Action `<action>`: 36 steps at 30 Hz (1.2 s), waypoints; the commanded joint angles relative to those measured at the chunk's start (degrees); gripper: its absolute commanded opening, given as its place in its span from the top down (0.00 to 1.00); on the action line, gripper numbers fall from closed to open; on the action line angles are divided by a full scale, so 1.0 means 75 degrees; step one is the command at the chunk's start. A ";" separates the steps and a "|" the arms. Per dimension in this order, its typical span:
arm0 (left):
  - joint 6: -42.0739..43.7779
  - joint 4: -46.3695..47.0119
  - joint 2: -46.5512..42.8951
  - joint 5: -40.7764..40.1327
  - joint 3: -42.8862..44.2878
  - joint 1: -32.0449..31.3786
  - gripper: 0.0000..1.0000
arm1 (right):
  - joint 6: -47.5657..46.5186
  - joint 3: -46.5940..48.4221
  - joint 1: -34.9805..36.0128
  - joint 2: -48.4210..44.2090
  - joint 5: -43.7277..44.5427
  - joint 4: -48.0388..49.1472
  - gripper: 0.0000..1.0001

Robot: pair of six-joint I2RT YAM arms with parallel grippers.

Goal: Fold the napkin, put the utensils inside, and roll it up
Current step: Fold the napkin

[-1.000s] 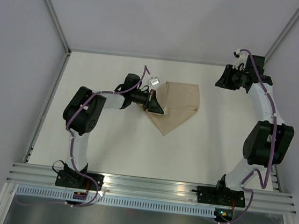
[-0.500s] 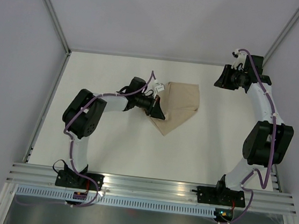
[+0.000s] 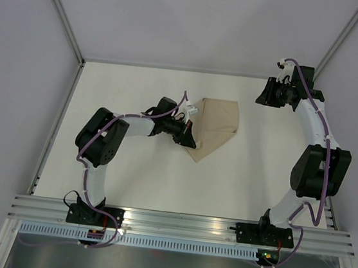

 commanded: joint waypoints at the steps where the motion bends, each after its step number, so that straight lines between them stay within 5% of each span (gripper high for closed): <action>1: 0.0394 -0.0007 -0.0299 -0.0121 -0.0078 -0.0102 0.98 | 0.0085 -0.0008 0.0051 -0.0264 0.0154 -0.0005 0.65; 8: 0.0452 -0.0065 -0.0358 -0.0379 -0.0172 -0.0207 0.96 | 0.0074 -0.0008 0.0039 -0.0252 0.0166 -0.0005 0.65; 19: 0.0441 -0.0089 -0.0475 -0.0556 -0.0090 -0.0289 0.77 | 0.0074 -0.0008 0.0051 -0.0229 0.0166 0.0030 0.65; 36: 0.0488 -0.0229 -0.0498 -0.0181 -0.0031 -0.0313 0.71 | 0.0062 0.0004 0.0063 -0.0182 0.0178 0.0030 0.65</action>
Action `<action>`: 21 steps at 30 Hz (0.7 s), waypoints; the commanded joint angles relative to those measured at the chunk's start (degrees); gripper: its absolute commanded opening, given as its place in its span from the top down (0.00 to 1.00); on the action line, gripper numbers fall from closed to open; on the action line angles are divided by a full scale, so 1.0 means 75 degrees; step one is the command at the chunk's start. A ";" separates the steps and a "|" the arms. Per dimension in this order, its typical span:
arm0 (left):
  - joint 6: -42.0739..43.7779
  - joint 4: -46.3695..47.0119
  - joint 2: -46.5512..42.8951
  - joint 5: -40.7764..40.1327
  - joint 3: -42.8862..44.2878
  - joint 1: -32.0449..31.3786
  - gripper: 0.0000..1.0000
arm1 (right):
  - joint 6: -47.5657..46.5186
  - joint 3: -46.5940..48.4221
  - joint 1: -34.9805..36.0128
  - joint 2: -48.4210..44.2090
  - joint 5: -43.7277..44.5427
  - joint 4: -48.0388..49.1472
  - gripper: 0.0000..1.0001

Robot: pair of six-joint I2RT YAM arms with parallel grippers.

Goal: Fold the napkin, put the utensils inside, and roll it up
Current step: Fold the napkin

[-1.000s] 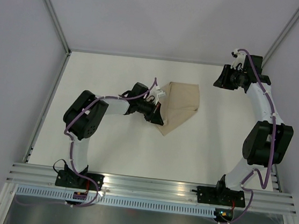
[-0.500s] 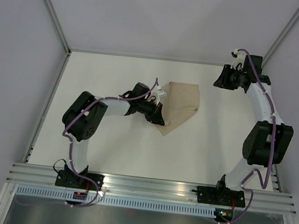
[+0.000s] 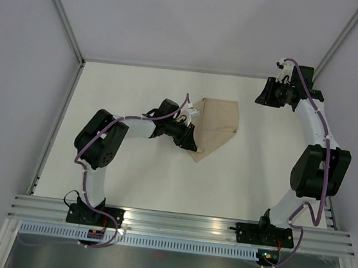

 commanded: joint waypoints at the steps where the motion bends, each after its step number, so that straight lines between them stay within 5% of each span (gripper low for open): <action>1: 0.0339 0.0001 -0.0314 0.0327 0.0088 -0.0065 0.70 | 0.0077 0.0004 0.0039 -0.0170 0.0172 0.0024 0.65; 21: -0.0129 0.0446 -0.0140 0.0058 0.0533 -0.0088 0.66 | 0.0065 -0.0008 0.0086 -0.0170 0.0242 0.0036 0.65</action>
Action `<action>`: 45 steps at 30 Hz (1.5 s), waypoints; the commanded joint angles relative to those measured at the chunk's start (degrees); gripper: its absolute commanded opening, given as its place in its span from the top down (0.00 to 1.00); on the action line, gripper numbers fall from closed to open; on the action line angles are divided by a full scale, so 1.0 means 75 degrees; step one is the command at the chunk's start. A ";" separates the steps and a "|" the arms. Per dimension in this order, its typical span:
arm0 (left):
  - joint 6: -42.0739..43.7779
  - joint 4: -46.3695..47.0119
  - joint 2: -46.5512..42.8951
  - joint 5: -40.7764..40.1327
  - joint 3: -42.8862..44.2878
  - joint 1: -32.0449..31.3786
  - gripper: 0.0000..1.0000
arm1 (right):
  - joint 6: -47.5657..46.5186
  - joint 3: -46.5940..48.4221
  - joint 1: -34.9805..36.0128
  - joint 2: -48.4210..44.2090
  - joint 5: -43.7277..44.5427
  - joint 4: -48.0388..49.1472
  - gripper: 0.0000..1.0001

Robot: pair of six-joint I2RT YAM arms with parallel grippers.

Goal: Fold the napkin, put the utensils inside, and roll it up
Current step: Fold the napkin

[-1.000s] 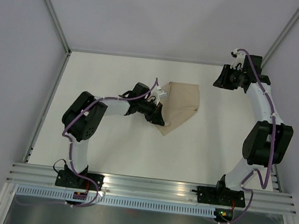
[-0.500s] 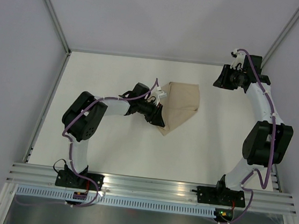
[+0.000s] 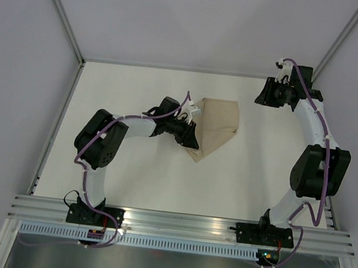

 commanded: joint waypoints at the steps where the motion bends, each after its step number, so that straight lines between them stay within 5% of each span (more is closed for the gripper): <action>1: -0.0144 0.0399 -0.0081 -0.0062 0.0411 -0.0100 0.66 | 0.0053 -0.0008 0.0037 -0.0170 0.0149 0.0036 0.65; 29: -0.0226 0.0423 0.0318 0.0032 -0.0187 -0.0546 0.67 | 0.0053 -0.0055 0.0048 -0.0217 0.0149 0.0048 0.65; 45: -0.0671 0.0656 -0.0373 -0.0049 0.1031 -0.0511 0.61 | 0.0100 -0.0031 0.0107 -0.0147 0.0254 0.0036 0.65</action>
